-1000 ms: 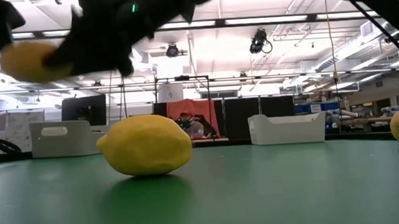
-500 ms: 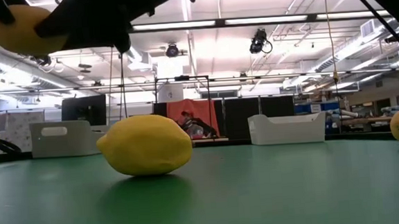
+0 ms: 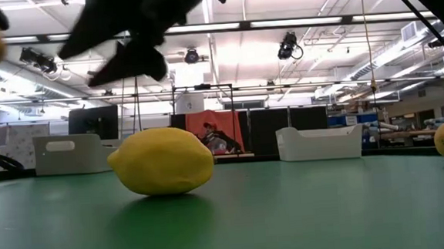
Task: Sort produce into baskets
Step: Put the lemon into the bottom white bin
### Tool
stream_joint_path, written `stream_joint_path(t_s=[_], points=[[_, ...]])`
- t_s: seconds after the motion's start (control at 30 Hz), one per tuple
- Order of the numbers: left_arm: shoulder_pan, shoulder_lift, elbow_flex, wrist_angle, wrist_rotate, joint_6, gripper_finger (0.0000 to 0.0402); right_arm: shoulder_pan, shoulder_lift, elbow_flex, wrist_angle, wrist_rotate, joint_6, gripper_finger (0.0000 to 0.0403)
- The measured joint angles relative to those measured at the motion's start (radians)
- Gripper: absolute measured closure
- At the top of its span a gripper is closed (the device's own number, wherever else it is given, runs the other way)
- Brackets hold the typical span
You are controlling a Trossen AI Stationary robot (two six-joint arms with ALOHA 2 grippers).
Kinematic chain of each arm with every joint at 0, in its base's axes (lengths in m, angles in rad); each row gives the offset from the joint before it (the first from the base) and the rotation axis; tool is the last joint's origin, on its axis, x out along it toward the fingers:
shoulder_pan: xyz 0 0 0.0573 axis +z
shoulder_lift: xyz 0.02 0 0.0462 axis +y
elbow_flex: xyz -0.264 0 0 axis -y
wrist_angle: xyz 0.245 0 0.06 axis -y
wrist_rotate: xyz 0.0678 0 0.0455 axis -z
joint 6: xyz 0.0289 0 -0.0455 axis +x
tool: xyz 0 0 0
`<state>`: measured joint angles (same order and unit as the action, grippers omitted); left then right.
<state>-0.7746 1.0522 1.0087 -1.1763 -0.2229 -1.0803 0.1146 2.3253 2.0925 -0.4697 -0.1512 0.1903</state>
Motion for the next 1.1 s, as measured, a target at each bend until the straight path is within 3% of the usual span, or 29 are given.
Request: stream_joint_path(t_s=[0.13,0.3,0.53,0.63,0.87,1.1], points=[[-0.034,0.001,0.006,-0.022,0.175,0.032,0.0191,0.006,-0.001,0.0,-0.178,-0.041,0.054,0.0076],[-0.087,0.026,-0.042,-0.018,0.314,0.03,0.0183,0.047,-0.001,-0.016,-0.365,-0.088,0.121,0.0066],[-0.138,0.041,-0.135,0.133,0.289,0.01,0.0162,0.11,-0.003,-0.02,-0.414,-0.107,0.119,0.0076],[-0.145,0.041,-0.171,0.217,0.279,0.003,0.013,0.145,-0.003,-0.02,-0.416,-0.096,0.081,0.0075],[-0.144,0.041,-0.189,0.224,0.279,-0.034,0.0045,0.186,0.006,-0.034,-0.43,-0.006,0.045,0.0076],[-0.144,0.04,-0.189,0.25,0.282,-0.102,0.0042,0.191,0.027,-0.097,-0.437,0.031,0.052,0.0099]])
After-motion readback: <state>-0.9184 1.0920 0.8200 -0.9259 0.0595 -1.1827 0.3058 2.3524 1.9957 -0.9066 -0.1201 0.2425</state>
